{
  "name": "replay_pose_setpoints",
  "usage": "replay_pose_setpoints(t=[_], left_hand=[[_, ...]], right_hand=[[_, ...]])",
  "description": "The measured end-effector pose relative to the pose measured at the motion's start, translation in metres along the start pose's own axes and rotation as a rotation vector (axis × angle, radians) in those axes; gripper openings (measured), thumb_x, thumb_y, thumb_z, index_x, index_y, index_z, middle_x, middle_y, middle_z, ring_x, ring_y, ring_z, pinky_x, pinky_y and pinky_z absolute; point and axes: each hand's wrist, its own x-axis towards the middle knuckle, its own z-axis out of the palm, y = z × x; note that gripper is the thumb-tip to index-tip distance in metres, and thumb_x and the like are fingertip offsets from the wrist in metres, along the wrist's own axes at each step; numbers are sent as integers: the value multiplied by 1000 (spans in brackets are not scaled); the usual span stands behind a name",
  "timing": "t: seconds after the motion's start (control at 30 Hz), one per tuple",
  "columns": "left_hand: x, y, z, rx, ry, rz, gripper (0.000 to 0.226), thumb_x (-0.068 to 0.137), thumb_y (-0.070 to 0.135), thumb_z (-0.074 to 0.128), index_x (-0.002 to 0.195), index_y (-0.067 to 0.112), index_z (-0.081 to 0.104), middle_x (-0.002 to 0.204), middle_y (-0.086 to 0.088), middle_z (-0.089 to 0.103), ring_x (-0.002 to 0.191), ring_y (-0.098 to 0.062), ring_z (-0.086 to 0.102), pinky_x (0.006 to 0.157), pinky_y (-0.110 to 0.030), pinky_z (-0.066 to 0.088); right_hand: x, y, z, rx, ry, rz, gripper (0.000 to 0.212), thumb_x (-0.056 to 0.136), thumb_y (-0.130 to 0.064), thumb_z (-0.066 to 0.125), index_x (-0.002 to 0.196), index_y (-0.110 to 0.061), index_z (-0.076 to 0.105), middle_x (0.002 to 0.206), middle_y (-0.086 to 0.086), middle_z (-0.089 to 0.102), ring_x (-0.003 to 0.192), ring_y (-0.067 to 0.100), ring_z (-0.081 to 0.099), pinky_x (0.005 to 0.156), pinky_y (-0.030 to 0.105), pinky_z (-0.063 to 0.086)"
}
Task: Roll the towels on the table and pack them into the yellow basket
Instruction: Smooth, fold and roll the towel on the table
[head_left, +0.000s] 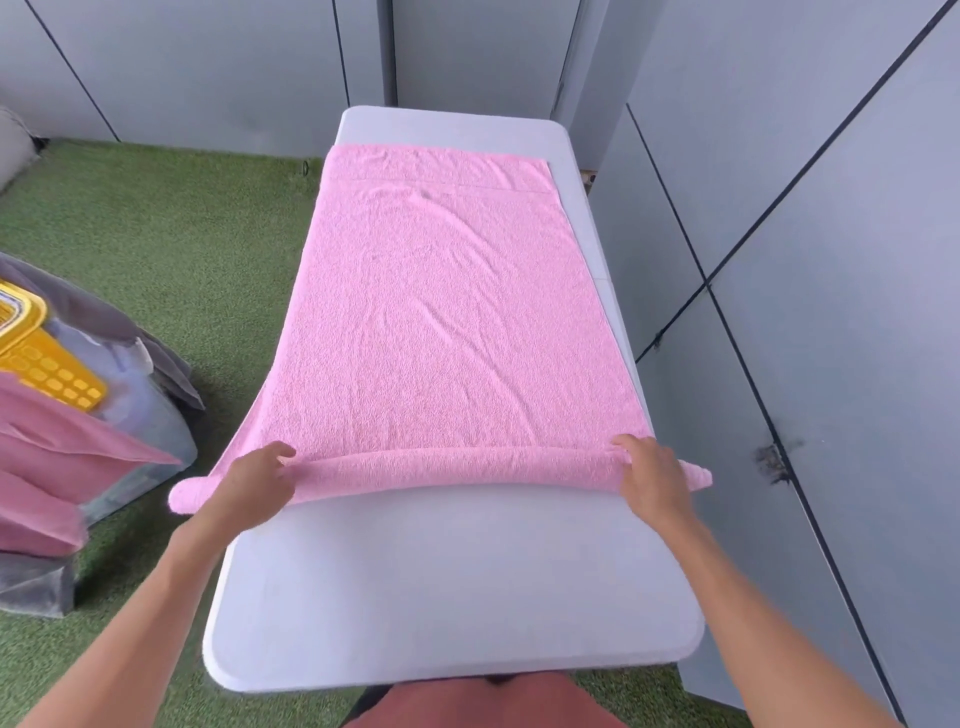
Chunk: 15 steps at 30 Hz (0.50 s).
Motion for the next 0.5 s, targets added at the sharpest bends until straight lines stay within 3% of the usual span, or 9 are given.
replay_pose_setpoints(t=[0.1,0.17,0.23,0.3,0.5], left_hand=[[-11,0,19,-13,265,169,35,84,-5,54,118,1,61,120,-24,56,113,-42,54,100,-50,38],[-25,0,38,35,366,231,34,92,7,52,126,5,55,133,-25,48,128,-44,42,110,-58,25],[-38,-2,58,106,347,238,44,100,34,36,139,14,44,148,-17,37,143,-34,25,115,-51,10],[-42,-4,71,142,329,241,59,98,49,21,144,17,37,152,-13,33,146,-29,18,116,-49,7],[-41,13,67,140,338,219,64,95,54,18,142,16,40,152,-16,33,146,-30,16,116,-55,7]], right_hand=[[-16,-1,18,7,185,-72,44,88,4,44,126,-14,57,123,10,52,119,33,45,102,43,37],[-26,3,29,1,264,-111,37,96,-11,41,130,-14,53,135,9,46,133,31,34,107,45,32],[-36,6,41,-31,247,-112,45,100,-34,29,139,-19,44,147,8,37,143,28,19,115,46,20],[-42,7,49,-82,185,-106,55,98,-46,21,147,-23,32,155,4,26,148,23,4,117,45,5],[-43,1,40,-54,150,-100,64,94,-56,13,150,-27,23,159,1,16,148,20,-5,119,46,2]])
